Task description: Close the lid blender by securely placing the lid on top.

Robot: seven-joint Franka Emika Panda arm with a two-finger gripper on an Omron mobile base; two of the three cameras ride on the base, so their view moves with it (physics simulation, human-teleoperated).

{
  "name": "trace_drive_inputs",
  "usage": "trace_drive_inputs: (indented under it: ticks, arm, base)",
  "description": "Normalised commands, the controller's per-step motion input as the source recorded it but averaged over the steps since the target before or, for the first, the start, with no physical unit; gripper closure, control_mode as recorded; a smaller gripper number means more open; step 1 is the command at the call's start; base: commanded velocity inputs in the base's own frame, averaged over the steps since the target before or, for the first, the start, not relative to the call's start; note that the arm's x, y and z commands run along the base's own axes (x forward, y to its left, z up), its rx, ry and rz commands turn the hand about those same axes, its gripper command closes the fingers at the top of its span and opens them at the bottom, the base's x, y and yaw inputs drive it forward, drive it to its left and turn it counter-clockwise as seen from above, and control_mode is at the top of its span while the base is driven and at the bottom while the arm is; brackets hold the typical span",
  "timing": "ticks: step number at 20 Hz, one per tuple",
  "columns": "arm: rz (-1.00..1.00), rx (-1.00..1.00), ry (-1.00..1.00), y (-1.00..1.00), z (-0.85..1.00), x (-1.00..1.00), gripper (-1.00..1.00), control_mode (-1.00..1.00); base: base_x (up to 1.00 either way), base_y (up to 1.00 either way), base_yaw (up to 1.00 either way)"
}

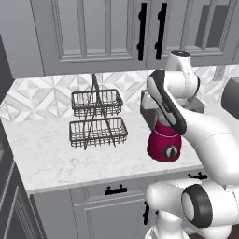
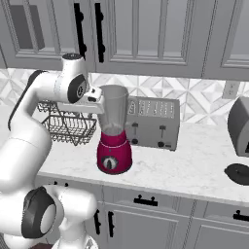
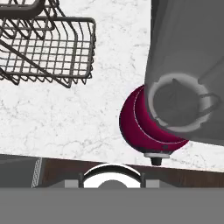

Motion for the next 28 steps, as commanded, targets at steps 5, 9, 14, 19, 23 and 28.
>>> trace_drive_inputs:
  ticks: [5, 9, 14, 19, 23, 28]
  arm:
    - [0.0, 0.0, 0.0, 0.0, 0.0, 0.0, -1.0, 1.0]
    - [0.0, 0.0, 0.0, 0.0, 0.0, 0.0, -1.0, 1.0]
    - [0.0, 0.0, 0.0, 0.0, 0.0, 0.0, -1.0, 1.0]
    - [0.0, 0.0, 0.0, 0.0, 0.0, 0.0, -1.0, 1.0]
    - [0.0, 0.0, 0.0, 0.0, 0.0, 0.0, -1.0, 1.0]
    - [0.0, 0.0, 0.0, 0.0, 0.0, 0.0, -1.0, 1.0]
  base:
    - [-0.05, -0.23, -0.04]
    - [-0.2, -1.0, -0.08]
    - [-0.02, -0.9, -0.05]
    - [0.32, -0.48, 0.0]
    - [0.39, -0.45, 0.02]
    - [0.33, -0.47, 0.01]
